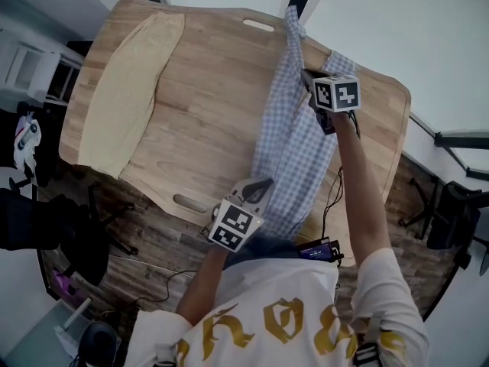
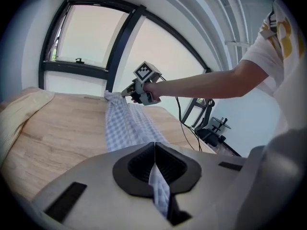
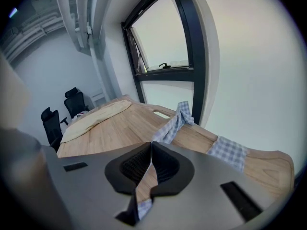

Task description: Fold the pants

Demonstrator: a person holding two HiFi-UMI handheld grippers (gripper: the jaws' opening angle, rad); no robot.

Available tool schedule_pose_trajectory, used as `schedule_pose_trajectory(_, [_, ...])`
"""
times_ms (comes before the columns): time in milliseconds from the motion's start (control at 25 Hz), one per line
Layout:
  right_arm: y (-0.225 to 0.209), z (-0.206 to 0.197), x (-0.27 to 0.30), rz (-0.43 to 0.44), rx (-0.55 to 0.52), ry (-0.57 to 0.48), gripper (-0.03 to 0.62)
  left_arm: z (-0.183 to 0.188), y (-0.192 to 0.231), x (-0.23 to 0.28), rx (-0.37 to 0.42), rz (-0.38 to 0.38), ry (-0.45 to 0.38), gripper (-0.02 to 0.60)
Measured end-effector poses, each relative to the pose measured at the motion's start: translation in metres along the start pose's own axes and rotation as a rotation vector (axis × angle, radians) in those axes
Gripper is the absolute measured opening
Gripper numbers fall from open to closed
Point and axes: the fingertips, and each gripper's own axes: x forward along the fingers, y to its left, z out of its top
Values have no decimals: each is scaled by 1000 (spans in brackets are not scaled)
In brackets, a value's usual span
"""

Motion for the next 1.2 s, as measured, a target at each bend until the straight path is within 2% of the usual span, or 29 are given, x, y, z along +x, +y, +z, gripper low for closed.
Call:
schedule_pose_trajectory(400, [-46,-21,-47,-80,53,-5,29,-1,-37,30,25,-83,113,40])
schedule_pose_trajectory(600, [-69,-32,-69,-105,79,-14,29,17,-59,43,52,-129,98,40])
schedule_pose_trajectory(960, [-111,-48,-102,-161,120,-37,29,29,-108,67,94,-256,164,40])
schedule_pose_trajectory(1200, [-128,-65,-107,-183,134,-22,29,21,-124,89,77,-319,216,40])
